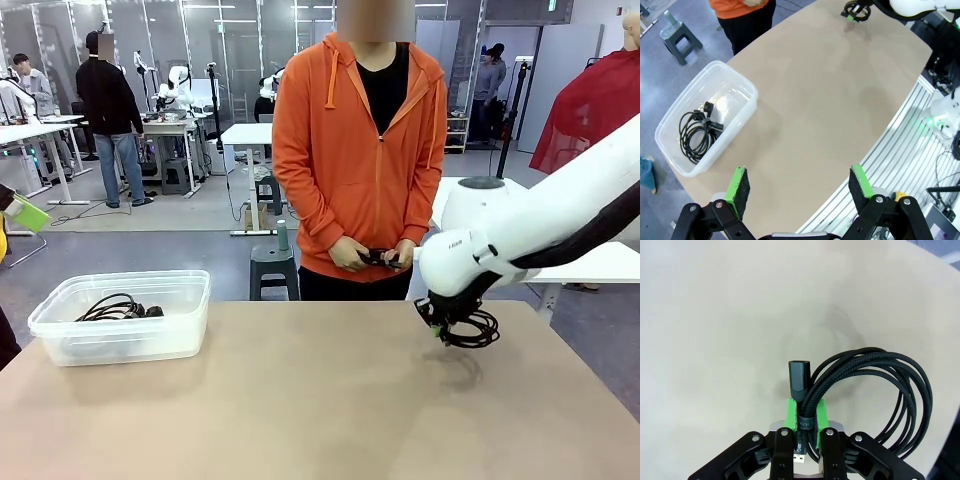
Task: Organize and store the cables.
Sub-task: Place the USB Extension Cable into the Organizing box.
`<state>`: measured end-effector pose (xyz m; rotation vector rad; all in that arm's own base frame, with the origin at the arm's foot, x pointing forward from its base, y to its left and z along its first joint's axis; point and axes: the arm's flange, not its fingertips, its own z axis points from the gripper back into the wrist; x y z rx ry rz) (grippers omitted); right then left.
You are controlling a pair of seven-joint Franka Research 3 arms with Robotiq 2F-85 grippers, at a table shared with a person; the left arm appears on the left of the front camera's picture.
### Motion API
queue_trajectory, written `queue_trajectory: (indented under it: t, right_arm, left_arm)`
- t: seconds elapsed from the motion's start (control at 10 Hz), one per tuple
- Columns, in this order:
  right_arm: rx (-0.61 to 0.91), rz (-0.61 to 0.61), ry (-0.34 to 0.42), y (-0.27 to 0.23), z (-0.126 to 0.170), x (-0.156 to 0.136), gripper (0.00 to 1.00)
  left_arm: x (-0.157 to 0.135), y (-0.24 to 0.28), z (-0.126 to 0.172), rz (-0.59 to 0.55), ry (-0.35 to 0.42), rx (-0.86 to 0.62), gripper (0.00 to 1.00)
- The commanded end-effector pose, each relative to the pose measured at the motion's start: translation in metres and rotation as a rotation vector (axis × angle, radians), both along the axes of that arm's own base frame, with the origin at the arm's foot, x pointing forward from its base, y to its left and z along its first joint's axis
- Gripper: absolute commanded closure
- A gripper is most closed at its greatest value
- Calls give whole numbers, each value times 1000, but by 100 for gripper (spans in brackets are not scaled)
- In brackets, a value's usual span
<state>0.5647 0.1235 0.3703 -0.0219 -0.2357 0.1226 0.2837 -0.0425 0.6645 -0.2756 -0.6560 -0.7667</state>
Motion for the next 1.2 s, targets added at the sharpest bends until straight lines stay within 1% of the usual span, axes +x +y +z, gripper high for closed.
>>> queue_trajectory:
  t: [0.0, 0.1, 0.3, 0.4, 0.5, 0.6, 0.8, 0.9, 1.1]
  right_arm:
    - [-10, -15, 7, 24, 36, -16, 100]
    - [4, -46, 28, 36, 41, -18, 100]
    - [32, -75, 35, 62, 48, -25, 100]
    - [33, -65, 14, 80, 50, -31, 100]
    - [57, -53, 22, 98, 55, -35, 100]
    - [59, -40, 34, 127, 55, -41, 100]
    - [77, -36, 55, 171, 44, -51, 100]
    - [113, -21, 60, 190, 38, -57, 100]
    - [132, 11, 43, 228, 24, -69, 100]
  left_arm:
    - [0, 0, 2, -6, -4, -2, 0]
    - [0, 0, 2, -6, -4, -2, 0]
    - [0, 0, 2, -6, -4, -2, 0]
    - [0, 0, 2, -6, -4, -2, 0]
    - [0, 0, 2, -6, -4, -2, 0]
    - [0, 0, 2, -6, -4, -2, 0]
    - [0, 0, 2, -6, -4, -2, 0]
    - [0, 0, 2, -6, -4, -2, 0]
    - [0, 0, 2, -6, -4, -2, 0]
